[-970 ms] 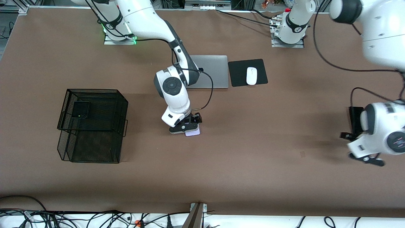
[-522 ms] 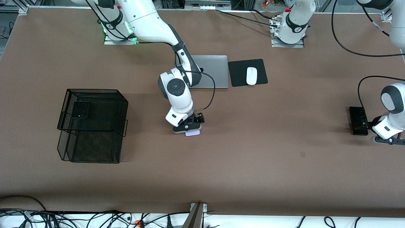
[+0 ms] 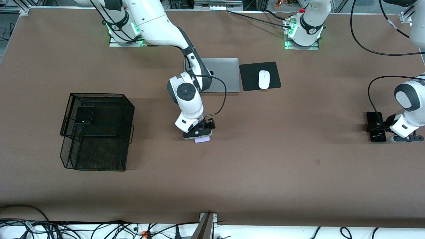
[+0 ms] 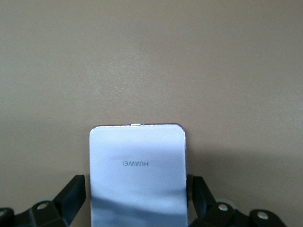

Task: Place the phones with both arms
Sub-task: 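Carry the white phone toward the organizer while the left gripper grasps the black phone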

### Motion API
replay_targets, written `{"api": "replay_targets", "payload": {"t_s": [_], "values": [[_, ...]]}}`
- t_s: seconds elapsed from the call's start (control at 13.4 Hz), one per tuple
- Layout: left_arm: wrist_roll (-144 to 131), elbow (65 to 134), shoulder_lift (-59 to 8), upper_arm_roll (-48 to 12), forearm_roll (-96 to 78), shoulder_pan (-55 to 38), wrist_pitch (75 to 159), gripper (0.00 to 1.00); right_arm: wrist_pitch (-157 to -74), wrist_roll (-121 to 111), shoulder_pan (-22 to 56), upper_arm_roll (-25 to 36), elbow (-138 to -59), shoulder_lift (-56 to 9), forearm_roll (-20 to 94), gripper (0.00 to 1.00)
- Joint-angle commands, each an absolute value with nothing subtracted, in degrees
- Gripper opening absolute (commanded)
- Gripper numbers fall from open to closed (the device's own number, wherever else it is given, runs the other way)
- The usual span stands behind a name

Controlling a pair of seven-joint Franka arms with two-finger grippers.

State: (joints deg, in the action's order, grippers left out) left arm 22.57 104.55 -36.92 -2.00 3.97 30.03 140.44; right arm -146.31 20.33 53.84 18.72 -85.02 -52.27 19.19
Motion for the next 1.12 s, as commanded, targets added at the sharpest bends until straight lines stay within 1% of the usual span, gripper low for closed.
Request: {"api": "replay_targets", "payload": {"t_s": [0.0,0.07,0.15,0.22,0.3,0.37,0.6,0.75,0.82,0.97,1.04], "values": [[22.76,107.31,-34.36,-2.81,2.72,31.11,141.24,1.0,-147.22,20.48,54.14,18.72,-83.67,-53.44,19.51,0.94],[22.76,107.31,-34.45,-2.81,2.72,31.98,141.59,1.0,-147.65,20.22,54.23,18.81,-83.67,-53.35,19.16,0.78],[22.76,107.75,-34.63,-2.81,2.55,32.25,142.2,1.0,-148.27,19.87,54.58,18.9,-83.67,-53.26,17.77,0.34],[22.68,108.01,-34.72,-2.81,2.46,32.26,142.73,1.0,-147.84,19.86,54.49,18.98,-83.67,-52.74,16.62,0.1],[22.76,108.19,-34.8,-2.81,2.46,32.26,143.34,1.0,-147.31,19.78,54.58,19.33,-83.67,-52.21,16.61,0.0],[22.76,108.45,-34.98,-2.81,2.46,32.34,143.61,1.0,-144.96,19.69,54.32,19.77,-83.67,-50.73,16.61,0.0],[22.15,109.16,-35.07,-2.81,2.29,32.34,144.67,1.0,-130.83,17.59,54.32,26.0,-83.67,-42.13,16.52,0.0],[22.15,109.16,-35.42,-2.81,2.02,32.34,144.75,1.0,-120.37,11.11,54.23,32.22,-83.85,-36.5,16.79,0.0],[22.24,109.07,-35.59,-2.81,1.85,32.34,144.84,1.0,-116.49,7.51,54.05,35.21,-84.11,-34.39,16.87,0.0],[22.24,109.16,-35.95,-2.81,0.79,32.34,145.89,1.0,-111.12,-1.89,52.92,41.8,-84.29,-32.26,17.05,0.0],[22.24,109.07,-36.38,-2.9,0.7,32.34,146.07,1.0,-110.4,-6.2,51.78,44.27,-84.29,-32.17,17.22,0.0]]}}
